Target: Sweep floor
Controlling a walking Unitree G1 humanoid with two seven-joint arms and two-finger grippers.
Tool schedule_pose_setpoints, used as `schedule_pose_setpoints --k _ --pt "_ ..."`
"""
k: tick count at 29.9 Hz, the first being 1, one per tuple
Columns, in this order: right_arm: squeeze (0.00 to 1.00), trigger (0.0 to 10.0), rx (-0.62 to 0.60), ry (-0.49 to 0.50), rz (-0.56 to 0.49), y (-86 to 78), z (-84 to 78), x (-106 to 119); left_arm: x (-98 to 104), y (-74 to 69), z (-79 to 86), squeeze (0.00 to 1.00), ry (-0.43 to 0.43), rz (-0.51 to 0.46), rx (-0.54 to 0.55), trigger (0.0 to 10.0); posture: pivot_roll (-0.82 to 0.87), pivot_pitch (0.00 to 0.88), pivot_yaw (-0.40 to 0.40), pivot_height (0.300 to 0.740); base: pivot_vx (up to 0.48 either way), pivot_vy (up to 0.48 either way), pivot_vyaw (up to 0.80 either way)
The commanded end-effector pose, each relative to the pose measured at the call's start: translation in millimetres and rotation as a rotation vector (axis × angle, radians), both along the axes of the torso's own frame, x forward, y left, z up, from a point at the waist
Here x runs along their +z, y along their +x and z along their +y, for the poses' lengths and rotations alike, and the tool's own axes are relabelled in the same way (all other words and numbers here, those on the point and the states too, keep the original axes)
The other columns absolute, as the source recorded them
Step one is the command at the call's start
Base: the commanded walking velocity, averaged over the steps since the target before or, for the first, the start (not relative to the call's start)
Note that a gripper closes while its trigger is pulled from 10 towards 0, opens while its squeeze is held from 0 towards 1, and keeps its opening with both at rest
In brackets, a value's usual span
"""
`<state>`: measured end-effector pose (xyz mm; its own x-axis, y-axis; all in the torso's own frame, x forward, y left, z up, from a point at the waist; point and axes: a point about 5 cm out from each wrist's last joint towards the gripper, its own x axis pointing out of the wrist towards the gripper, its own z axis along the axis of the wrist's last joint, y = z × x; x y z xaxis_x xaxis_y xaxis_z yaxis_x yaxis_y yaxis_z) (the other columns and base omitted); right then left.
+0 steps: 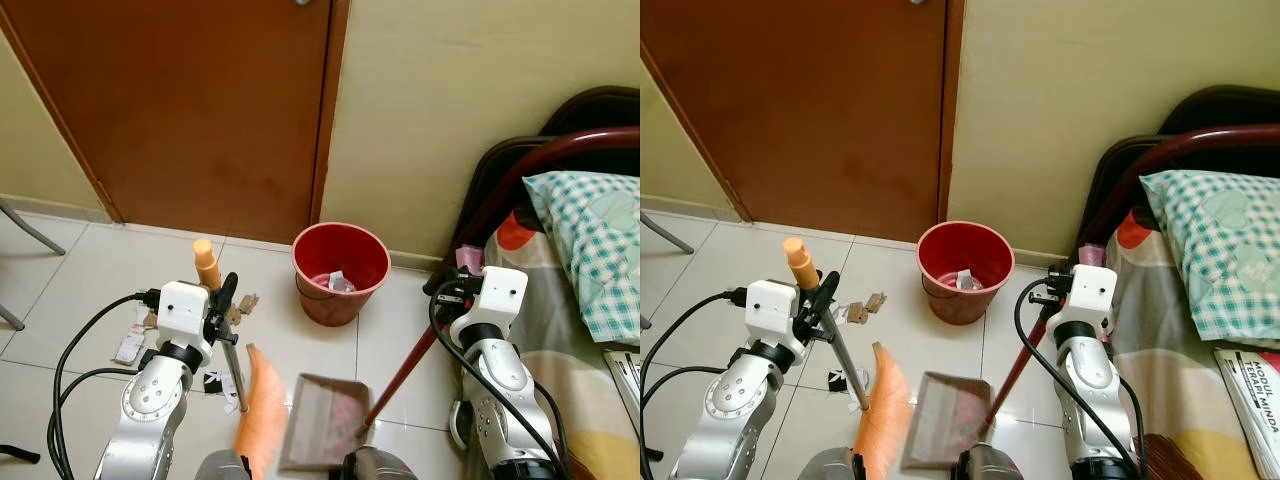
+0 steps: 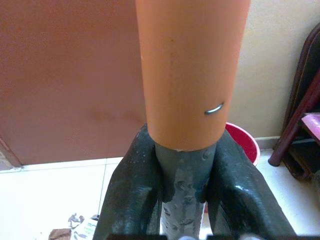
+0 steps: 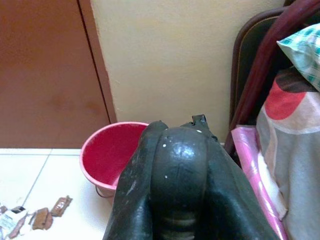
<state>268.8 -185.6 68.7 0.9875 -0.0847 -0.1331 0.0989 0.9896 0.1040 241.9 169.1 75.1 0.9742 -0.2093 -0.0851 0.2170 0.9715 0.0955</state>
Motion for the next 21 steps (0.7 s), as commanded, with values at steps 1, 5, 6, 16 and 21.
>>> schedule_pose_setpoints --k 1,5,6,16,21 --pt "0.0 10.0 -0.021 -0.012 -0.046 5.8 -4.7 9.2 -1.7 -0.2 -3.5 0.0 0.086 0.012 -0.047 10.0 0.01 0.076 -0.042 0.74 0.0 0.0 0.0" --pt "0.0 10.0 -0.018 -0.021 -0.045 7.3 -4.1 9.2 5.9 3.3 -8.4 0.0 0.126 -0.03 -0.078 10.0 0.01 0.074 -0.042 0.74 0.0 0.0 0.0" --pt "0.0 10.0 -0.018 -0.021 -0.045 7.3 -4.1 9.2 5.9 3.3 -8.4 0.0 0.126 -0.03 -0.078 10.0 0.01 0.074 -0.042 0.74 0.0 0.0 0.0" --pt "0.0 10.0 -0.011 -0.057 -0.042 18.8 -2.1 9.4 62.2 33.6 -12.6 0.0 0.136 -0.251 -0.051 10.0 0.02 0.061 -0.043 0.74 0.0 0.0 0.0" --pt "0.0 10.0 -0.01 -0.061 -0.043 19.6 -1.9 9.6 68.8 35.9 -8.6 0.0 0.151 -0.276 -0.037 10.0 0.02 0.061 -0.043 0.74 0.0 0.0 0.0"
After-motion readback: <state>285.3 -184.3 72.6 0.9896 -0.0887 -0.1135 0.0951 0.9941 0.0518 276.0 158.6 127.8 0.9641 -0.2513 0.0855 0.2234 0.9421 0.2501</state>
